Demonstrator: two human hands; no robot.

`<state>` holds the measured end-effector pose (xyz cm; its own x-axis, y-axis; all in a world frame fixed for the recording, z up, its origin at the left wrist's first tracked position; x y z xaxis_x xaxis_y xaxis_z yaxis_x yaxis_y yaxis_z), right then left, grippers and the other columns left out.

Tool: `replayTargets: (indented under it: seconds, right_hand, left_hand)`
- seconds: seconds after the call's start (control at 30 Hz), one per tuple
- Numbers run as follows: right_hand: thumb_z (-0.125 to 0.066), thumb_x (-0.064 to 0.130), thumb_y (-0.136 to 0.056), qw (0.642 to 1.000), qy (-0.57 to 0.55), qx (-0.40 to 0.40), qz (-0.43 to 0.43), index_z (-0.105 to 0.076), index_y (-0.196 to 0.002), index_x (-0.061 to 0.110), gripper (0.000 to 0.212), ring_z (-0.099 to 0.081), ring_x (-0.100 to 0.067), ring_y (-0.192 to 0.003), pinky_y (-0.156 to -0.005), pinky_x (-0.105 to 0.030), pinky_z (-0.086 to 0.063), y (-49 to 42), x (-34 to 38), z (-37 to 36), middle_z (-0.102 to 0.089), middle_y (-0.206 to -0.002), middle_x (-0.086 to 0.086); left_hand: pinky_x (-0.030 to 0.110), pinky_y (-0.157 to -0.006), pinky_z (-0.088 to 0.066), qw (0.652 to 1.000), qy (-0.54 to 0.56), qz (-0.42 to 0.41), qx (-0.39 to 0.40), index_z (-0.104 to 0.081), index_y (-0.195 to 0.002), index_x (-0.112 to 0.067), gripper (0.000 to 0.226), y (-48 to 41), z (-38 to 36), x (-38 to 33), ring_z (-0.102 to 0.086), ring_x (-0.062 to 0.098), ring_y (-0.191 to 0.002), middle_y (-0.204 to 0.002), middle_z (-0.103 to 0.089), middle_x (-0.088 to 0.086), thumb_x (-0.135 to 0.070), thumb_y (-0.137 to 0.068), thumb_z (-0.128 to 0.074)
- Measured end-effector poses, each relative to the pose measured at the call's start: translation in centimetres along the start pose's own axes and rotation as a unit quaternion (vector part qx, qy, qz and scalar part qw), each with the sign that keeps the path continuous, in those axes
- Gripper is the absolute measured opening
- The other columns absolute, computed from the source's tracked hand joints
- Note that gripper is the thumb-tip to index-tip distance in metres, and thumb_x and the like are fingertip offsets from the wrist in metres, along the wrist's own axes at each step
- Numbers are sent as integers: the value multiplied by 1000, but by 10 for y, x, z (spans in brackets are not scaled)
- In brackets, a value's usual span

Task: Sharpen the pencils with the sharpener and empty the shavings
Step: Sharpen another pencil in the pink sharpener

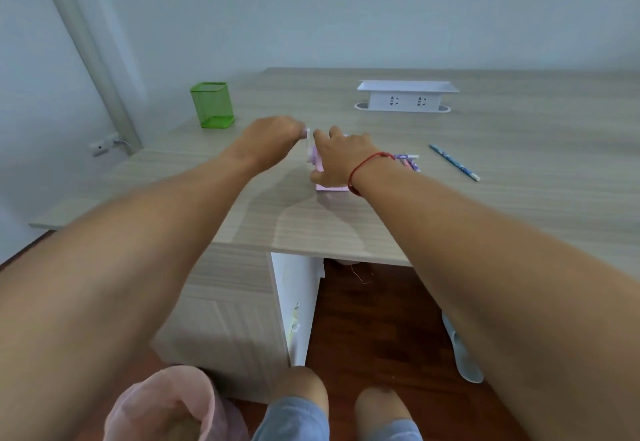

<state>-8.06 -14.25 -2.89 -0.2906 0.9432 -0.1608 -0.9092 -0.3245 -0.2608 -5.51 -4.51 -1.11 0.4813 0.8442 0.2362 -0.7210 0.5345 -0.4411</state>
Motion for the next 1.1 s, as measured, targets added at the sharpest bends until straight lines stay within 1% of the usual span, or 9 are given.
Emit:
replayTargets:
  seconds: [0.2, 0.37, 0.43, 0.53, 0.6, 0.7, 0.83, 0.93, 1.1]
  right_hand:
    - [-55, 43, -85, 1000, -4, 28, -11, -37, -132, 15, 57, -58, -36, -111, -92, -43, -39, -17, -4, -7, -46, -130, -9]
    - [-56, 41, -86, 999, -10, 32, -18, -37, -131, 14, 56, -57, -37, -113, -94, -43, -38, -19, -5, -9, -45, -131, -11]
    - [-55, 42, -86, 999, -7, 34, -17, -37, -132, 14, 57, -56, -37, -113, -94, -43, -38, -20, -5, -8, -45, -131, -11]
    - [-54, 43, -86, 1000, -7, 28, -8, -37, -132, 13, 57, -57, -37, -109, -92, -43, -38, -20, -6, -8, -45, -130, -11]
    - [-52, 47, -86, 1000, -5, 20, 1, -37, -132, 13, 59, -58, -36, -109, -92, -44, -38, -20, -7, -8, -45, -131, -11]
    - [-49, 47, -87, 1000, -2, -5, 21, -39, -131, 13, 56, -57, -35, -107, -89, -42, -39, -19, -6, -7, -47, -129, -9]
    - [-51, 44, -86, 1000, 1, -6, 25, -41, -127, 14, 53, -58, -33, -106, -89, -41, -40, -16, -7, -6, -48, -126, -8]
    - [-52, 43, -86, 1000, -15, 10, 14, -38, -130, 14, 55, -58, -34, -109, -90, -41, -39, -16, -5, -6, -47, -128, -8]
    - [-53, 44, -86, 999, -15, 32, 4, -36, -133, 15, 58, -56, -36, -113, -93, -43, -38, -17, 0, -5, -46, -130, -10]
  left_hand:
    - [45, -59, -49, 994, 43, -54, -84, -57, -88, 1, 16, 26, 11, -11, -59, 40, -73, -81, -62, 23, -9, -95, -46]
    - [40, -56, -45, 991, 72, -92, -68, -57, -90, 3, 14, 42, 11, -25, -57, 37, -66, -77, -60, 21, -7, -94, -48]
    - [42, -61, -46, 992, 89, -78, -40, -57, -98, 4, 18, 50, -2, -31, -58, 36, -72, -84, -61, 21, -9, -95, -45]
    - [44, -83, -47, 994, 79, -9, 71, -59, -110, 0, 29, 51, -40, -32, -60, 36, -94, -104, -62, 20, -16, -99, -38]
    - [41, -90, -47, 991, 71, 12, 112, -62, -111, -5, 32, 35, -54, -24, -60, 34, -104, -114, -63, 16, -21, -99, -36]
    - [39, -83, -49, 988, 31, 10, 151, -66, -106, -13, 28, 12, -61, -10, -60, 32, -102, -112, -63, 11, -25, -95, -43]
    - [37, -64, -45, 994, -31, 1, 102, -64, -102, -12, 21, -8, -47, 7, -62, 35, -90, -96, -64, 13, -9, -90, -47]
    - [41, -64, -46, 999, -32, -2, 38, -62, -99, -6, 18, -13, -20, 11, -62, 37, -90, -95, -65, 16, -6, -93, -45]
    - [46, -60, -48, 998, 15, -45, -47, -57, -86, -2, 18, 9, 15, 1, -60, 39, -77, -81, -62, 20, -9, -97, -44]
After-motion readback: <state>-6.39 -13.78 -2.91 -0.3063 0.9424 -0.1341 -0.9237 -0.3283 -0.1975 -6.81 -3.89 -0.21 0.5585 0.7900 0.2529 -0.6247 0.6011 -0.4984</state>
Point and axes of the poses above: each hand's wrist, its own y-axis away from the middle knuckle, its own z-axis out of the back of the hand, x = y × z, the point moved 7 cm from there along -y, towards the middle knuckle
